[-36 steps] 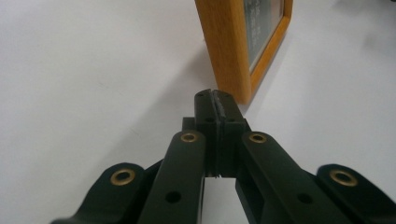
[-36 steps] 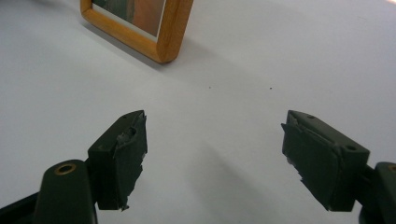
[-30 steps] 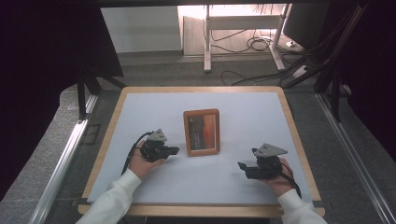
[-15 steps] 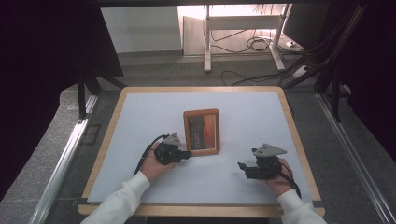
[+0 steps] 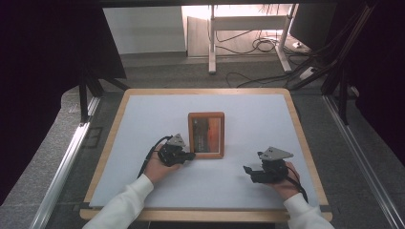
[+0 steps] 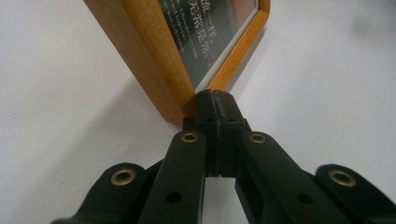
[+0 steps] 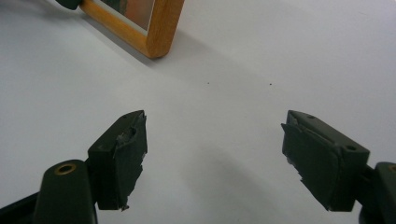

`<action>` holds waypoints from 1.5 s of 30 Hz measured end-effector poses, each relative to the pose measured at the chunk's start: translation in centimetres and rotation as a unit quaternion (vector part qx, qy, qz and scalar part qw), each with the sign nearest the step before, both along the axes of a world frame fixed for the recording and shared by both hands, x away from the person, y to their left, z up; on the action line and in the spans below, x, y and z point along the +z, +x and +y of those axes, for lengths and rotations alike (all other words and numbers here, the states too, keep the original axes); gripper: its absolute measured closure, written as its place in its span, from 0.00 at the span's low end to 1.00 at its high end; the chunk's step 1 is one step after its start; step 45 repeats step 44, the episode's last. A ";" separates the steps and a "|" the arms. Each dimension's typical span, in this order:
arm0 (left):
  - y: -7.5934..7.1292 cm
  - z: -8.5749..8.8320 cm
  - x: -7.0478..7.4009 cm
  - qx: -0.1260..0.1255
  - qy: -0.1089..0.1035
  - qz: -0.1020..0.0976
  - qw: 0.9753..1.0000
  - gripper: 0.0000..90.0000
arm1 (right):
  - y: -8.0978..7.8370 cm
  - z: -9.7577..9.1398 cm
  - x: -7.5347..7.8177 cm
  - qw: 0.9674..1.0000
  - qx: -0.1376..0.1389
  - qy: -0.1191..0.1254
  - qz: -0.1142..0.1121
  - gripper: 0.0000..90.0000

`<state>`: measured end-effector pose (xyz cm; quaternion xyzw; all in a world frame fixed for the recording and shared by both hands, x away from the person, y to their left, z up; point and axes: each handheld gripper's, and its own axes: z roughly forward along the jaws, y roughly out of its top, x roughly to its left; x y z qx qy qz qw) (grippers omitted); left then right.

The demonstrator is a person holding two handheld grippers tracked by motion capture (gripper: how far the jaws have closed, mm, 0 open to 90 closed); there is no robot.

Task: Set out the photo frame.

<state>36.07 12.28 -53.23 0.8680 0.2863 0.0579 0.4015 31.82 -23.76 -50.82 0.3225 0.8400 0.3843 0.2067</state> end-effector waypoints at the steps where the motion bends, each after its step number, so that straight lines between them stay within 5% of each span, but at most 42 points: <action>1: 0.0 0.0 0.0 -0.002 0.002 0.000 1.000 1.00 | 0.0 0.0 0.0 1.000 0.000 0.000 -0.001 0.25; 8: -0.8 0.6 0.5 -0.009 0.000 -0.007 1.000 1.00 | 0.0 -0.1 0.1 1.000 -0.002 0.002 -0.001 0.25; 20: -2.5 6.0 1.3 0.059 -0.028 -0.012 0.998 0.98 | -0.1 -1.0 0.3 1.000 -0.014 0.016 0.003 0.25; 30: -3.5 7.8 1.2 0.093 -0.046 -0.001 0.995 0.59 | -0.1 -1.5 0.3 0.999 -0.022 0.023 0.005 0.25; 45: -3.1 7.5 0.9 0.098 -0.042 0.002 0.994 0.39 | 0.2 -1.7 0.1 0.999 -0.020 0.029 0.012 0.25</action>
